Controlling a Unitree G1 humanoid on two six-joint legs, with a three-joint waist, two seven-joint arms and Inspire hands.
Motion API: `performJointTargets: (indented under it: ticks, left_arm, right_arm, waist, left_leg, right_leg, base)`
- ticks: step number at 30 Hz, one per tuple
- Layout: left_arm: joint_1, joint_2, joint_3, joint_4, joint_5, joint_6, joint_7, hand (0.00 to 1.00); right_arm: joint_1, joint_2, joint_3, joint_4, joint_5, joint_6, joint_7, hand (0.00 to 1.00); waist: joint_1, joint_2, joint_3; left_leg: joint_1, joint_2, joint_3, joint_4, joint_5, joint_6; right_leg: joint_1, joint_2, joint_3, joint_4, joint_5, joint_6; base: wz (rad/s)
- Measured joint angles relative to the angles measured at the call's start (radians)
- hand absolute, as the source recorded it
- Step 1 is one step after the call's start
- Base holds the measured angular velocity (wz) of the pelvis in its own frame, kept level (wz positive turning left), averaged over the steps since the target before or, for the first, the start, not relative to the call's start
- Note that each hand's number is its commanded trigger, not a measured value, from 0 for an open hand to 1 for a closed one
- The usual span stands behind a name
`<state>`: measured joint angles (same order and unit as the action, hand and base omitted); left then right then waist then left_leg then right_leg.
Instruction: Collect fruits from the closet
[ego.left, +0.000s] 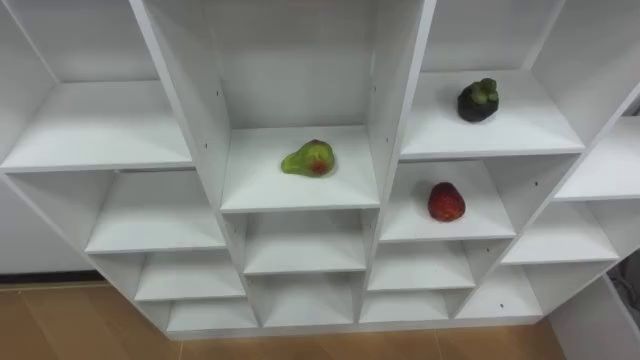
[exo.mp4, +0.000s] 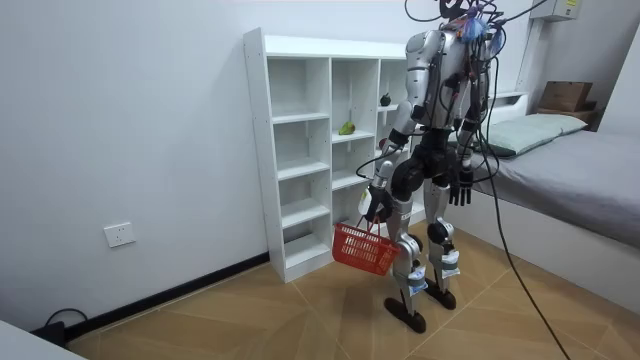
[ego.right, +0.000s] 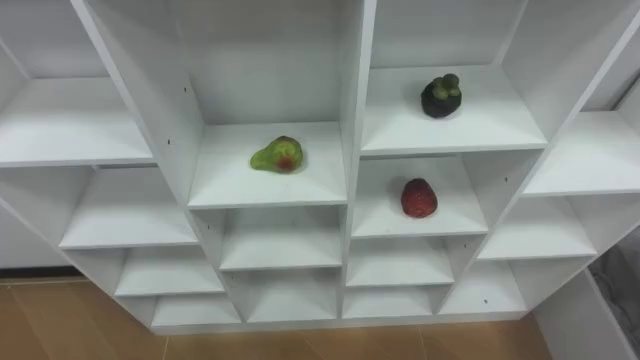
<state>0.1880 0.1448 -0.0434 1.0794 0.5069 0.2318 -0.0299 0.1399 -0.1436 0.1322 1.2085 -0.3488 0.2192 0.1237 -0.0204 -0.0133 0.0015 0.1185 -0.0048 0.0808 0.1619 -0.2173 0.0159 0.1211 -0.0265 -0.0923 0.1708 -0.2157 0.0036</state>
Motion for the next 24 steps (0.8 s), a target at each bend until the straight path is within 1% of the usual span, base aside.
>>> performJointTargets:
  ticks: [2, 8, 13, 18, 24]
  left_arm:
    - [0.000, 0.000, 0.000, 0.000, -0.002, 0.000, 0.000, 1.00]
    - [0.000, 0.000, -0.001, 0.000, -0.001, 0.000, -0.001, 1.00]
    - [0.001, 0.000, -0.001, 0.000, -0.001, 0.000, -0.002, 1.00]
    - [0.001, 0.000, 0.000, -0.001, 0.006, 0.001, 0.002, 1.00]
    - [0.001, -0.001, 0.000, -0.003, 0.007, 0.001, 0.026, 1.00]
  right_arm:
    - [-0.001, 0.000, 0.000, 0.000, -0.004, 0.000, 0.000, 0.00]
    - [-0.001, 0.000, -0.001, 0.000, -0.013, 0.000, 0.000, 0.00]
    - [0.000, -0.001, -0.004, 0.001, -0.004, -0.001, -0.002, 0.00]
    - [0.000, -0.001, -0.008, -0.002, 0.034, -0.001, -0.023, 0.00]
    - [0.000, -0.001, -0.010, -0.005, 0.038, -0.004, -0.050, 0.00]
  waist:
    - [-0.001, 0.002, -0.0010]
    - [-0.001, 0.000, 0.0003]
    - [-0.002, -0.003, -0.0002]
    - [-0.001, -0.006, 0.0001]
    - [-0.001, -0.005, 0.0003]
  left_leg:
    - [0.000, 0.000, 0.000, 0.000, 0.000, 0.000]
    - [-0.001, 0.000, 0.000, 0.001, 0.000, 0.000]
    - [0.004, 0.000, -0.001, 0.001, 0.000, 0.000]
    - [0.008, 0.000, -0.001, 0.001, 0.000, 0.000]
    - [0.009, 0.001, -0.002, -0.001, 0.000, 0.000]
  right_leg:
    - [0.000, 0.000, 0.000, 0.000, 0.000, 0.000]
    - [-0.001, 0.000, 0.000, 0.000, 0.000, 0.000]
    - [0.000, -0.001, -0.003, -0.001, 0.000, 0.000]
    - [0.003, -0.001, 0.000, 0.000, 0.000, 0.000]
    - [0.002, 0.001, 0.001, -0.001, 0.000, 0.000]
  base:
    - [0.00]
    - [0.00]
    - [0.00]
    - [-0.01]
    - [0.00]
